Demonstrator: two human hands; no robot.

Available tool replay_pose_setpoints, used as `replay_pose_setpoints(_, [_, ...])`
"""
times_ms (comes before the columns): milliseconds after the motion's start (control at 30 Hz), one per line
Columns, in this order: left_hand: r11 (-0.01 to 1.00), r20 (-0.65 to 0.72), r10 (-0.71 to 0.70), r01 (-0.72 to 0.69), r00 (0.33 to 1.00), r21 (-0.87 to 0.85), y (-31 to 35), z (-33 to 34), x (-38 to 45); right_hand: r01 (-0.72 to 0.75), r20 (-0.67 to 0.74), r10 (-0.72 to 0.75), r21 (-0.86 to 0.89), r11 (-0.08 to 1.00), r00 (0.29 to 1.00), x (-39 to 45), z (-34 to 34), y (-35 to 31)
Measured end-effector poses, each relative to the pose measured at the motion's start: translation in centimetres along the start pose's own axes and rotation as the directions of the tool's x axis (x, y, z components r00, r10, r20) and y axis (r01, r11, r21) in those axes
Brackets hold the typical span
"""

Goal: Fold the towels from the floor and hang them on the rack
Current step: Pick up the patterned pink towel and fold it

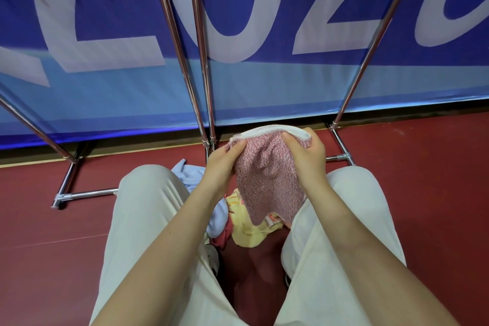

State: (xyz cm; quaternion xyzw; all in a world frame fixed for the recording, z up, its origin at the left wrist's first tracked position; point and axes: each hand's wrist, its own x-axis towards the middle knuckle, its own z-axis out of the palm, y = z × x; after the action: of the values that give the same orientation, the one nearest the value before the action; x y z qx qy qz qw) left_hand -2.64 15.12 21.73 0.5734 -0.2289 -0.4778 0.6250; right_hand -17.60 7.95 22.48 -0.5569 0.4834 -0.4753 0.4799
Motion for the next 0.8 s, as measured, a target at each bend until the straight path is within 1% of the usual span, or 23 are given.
replay_pose_setpoints(67, [0.988, -0.039, 0.1, -0.095, 0.994, 0.119, -0.2, 0.3, 0.0, 0.01, -0.047, -0.013, -0.055, 0.998, 0.999, 0.4, 0.1, 0.1])
replay_pose_setpoints(133, [0.97, -0.115, 0.187, -0.165, 0.976, 0.178, -0.8, 0.8, -0.3, 0.024, -0.068, -0.036, -0.167, 0.986, 0.997, 0.5, 0.5, 0.5])
replay_pose_setpoints(200, [0.964, -0.202, 0.225, -0.188, 0.953, 0.187, -1.4, 1.4, -0.4, 0.028, -0.07, -0.048, -0.259, 0.965, 0.996, 0.2, 1.3, 0.9])
replay_pose_setpoints(267, [0.968, -0.268, 0.236, -0.202, 0.934, 0.149, -1.6, 2.0, -0.6, 0.028, -0.066, -0.05, -0.297, 0.954, 0.997, -0.4, 2.2, 1.3])
replay_pose_setpoints(333, [0.968, -0.294, 0.245, -0.216, 0.924, 0.128, -1.6, 2.4, -0.6, 0.014, -0.077, -0.037, -0.28, 0.96, 0.996, -0.9, 3.2, 1.3])
replay_pose_setpoints(433, [0.963, -0.266, 0.264, -0.239, 0.927, 0.122, -1.8, 3.3, -0.7, -0.047, -0.112, 0.022, -0.226, 0.973, 0.994, -1.4, 4.0, 0.8])
replay_pose_setpoints(567, [0.965, -0.244, 0.255, -0.233, 0.936, 0.117, -1.9, 4.3, -0.9, -0.069, -0.095, 0.066, -0.032, 0.997, 0.993, -2.1, 5.0, 0.1])
replay_pose_setpoints(667, [0.975, -0.224, 0.219, -0.207, 0.95, 0.078, -1.6, 4.2, -0.6, -0.034, -0.051, 0.037, 0.055, 0.998, 0.998, -2.2, 5.2, -0.1])
replay_pose_setpoints(800, [0.988, -0.194, 0.146, -0.151, 0.97, -0.011, -1.2, 3.8, -0.3, 0.049, 0.076, -0.053, 0.055, 0.997, 0.996, -2.3, 4.7, -0.1])
